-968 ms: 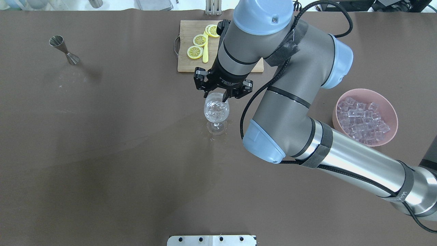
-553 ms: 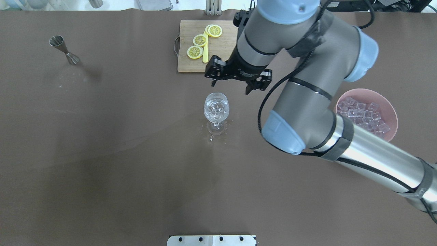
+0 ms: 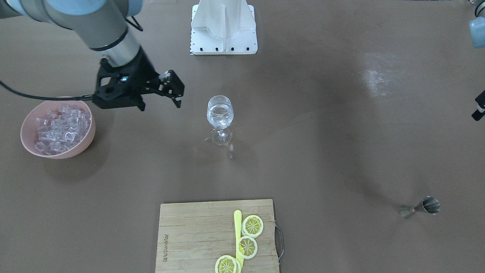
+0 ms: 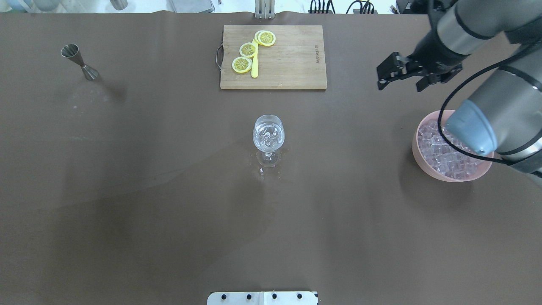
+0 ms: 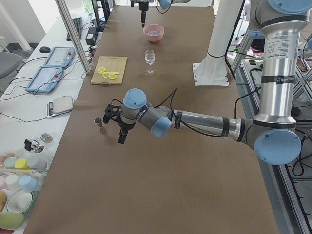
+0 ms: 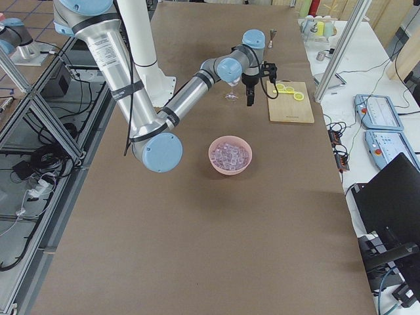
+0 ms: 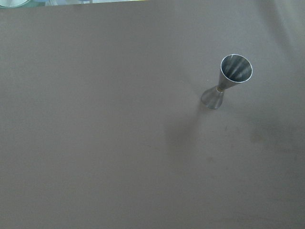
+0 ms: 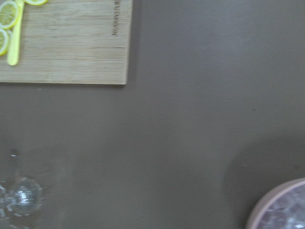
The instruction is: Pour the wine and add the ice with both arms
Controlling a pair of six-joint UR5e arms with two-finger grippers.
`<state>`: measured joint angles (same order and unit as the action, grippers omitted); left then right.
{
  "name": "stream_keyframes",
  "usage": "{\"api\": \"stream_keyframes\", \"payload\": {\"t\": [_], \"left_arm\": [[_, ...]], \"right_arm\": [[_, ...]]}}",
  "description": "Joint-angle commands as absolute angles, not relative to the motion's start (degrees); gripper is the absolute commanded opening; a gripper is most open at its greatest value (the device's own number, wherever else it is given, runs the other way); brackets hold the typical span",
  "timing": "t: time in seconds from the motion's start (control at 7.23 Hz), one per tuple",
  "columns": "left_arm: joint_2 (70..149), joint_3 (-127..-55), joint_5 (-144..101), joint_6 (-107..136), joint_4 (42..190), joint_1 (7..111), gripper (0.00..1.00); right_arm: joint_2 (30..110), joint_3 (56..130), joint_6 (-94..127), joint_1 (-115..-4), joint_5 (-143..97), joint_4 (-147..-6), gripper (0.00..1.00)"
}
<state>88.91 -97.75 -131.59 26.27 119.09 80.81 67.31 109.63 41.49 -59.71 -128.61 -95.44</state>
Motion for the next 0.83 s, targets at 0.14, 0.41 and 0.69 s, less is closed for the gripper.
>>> {"api": "stream_keyframes", "payload": {"t": [0.14, 0.41, 0.69], "left_arm": [[88.86, -97.65, -132.10, 26.28, 119.44, 80.77, 0.99], [88.86, -96.15, -132.10, 26.19, 119.97, 80.59, 0.99], [88.95, -95.89, -131.66, 26.28, 119.97, 80.60, 0.99]], "right_arm": [[78.90, 107.25, 14.41, -73.52, -129.98, -95.45, 1.00], [79.45, 96.74, -4.65, -81.96, -132.61, -95.10, 1.00], [79.63, 91.16, -13.68, -86.21, -132.89, -95.01, 1.00]]}}
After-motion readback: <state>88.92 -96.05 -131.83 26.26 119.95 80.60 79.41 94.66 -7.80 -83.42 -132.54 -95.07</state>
